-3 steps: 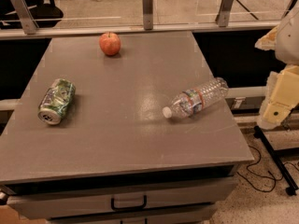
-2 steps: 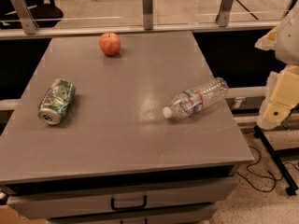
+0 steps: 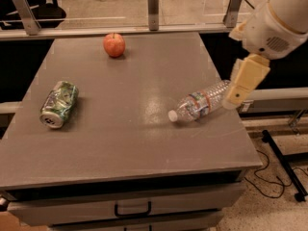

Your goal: Move apple near water bottle

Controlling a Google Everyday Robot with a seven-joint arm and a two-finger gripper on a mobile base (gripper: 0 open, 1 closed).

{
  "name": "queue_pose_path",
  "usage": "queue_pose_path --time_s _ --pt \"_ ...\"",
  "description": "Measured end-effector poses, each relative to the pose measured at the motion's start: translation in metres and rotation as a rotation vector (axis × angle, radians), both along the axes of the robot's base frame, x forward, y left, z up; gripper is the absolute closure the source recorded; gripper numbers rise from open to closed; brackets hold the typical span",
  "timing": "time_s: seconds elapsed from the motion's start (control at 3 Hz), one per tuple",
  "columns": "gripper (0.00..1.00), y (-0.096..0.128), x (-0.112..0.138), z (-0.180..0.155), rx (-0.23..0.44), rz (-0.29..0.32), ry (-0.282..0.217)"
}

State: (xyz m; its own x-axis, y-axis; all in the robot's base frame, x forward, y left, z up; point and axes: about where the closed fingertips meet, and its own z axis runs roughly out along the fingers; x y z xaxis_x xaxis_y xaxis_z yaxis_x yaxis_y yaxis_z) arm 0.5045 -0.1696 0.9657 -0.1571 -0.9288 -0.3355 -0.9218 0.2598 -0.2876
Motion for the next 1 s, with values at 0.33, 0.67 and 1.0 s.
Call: queue_pose_path --time_s 0.33,0.67,1.0 --pt "0.0 0.037 0.054 0.002 0.099 0.022 -0.069" --pt "0.0 0.085 0.109 0.005 0.246 0.029 -0.108" --pt "0.0 0.086 0.109 0.005 0.246 0.029 -0.107"
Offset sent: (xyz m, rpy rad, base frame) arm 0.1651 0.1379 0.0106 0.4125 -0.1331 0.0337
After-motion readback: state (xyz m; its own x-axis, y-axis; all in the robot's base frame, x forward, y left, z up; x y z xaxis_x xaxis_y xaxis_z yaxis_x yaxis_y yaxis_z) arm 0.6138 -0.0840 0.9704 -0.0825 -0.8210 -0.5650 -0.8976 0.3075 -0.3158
